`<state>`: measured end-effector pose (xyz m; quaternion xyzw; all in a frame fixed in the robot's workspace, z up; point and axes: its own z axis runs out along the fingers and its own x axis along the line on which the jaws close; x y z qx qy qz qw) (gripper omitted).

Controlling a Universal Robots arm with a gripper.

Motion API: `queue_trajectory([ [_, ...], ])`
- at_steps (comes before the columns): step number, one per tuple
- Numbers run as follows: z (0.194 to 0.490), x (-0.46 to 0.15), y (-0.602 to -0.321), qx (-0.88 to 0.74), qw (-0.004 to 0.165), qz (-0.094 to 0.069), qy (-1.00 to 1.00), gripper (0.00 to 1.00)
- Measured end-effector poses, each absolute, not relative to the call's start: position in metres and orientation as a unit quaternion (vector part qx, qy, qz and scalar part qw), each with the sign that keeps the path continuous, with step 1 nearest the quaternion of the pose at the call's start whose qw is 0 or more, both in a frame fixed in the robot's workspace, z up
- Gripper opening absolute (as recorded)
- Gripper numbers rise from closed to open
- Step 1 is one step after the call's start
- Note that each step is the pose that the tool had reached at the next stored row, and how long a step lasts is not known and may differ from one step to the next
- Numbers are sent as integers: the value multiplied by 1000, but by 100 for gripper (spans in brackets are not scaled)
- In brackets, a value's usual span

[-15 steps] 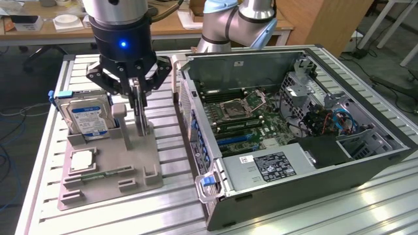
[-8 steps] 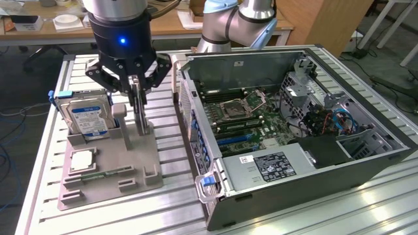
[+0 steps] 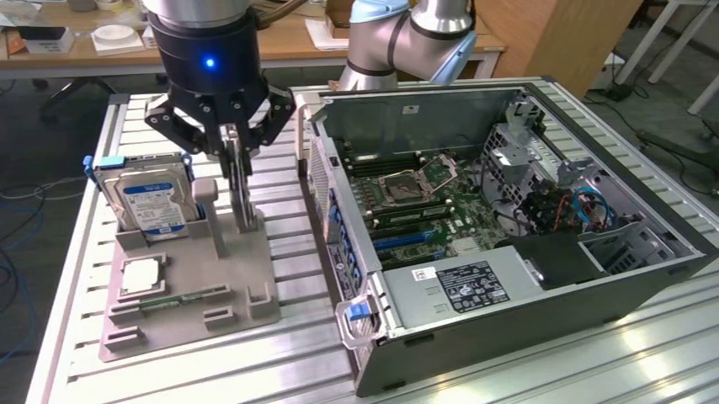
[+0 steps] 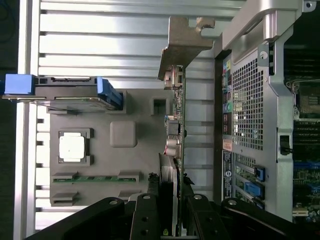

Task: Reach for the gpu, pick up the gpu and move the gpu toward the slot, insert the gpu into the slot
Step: 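Pick up the gpu and move the gpu toward the slot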

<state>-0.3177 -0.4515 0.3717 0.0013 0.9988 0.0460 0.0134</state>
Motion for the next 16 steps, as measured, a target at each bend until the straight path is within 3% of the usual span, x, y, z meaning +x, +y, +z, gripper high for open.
queue_trajectory([
  [16,380,-318,-451,1,13,31,999,27],
])
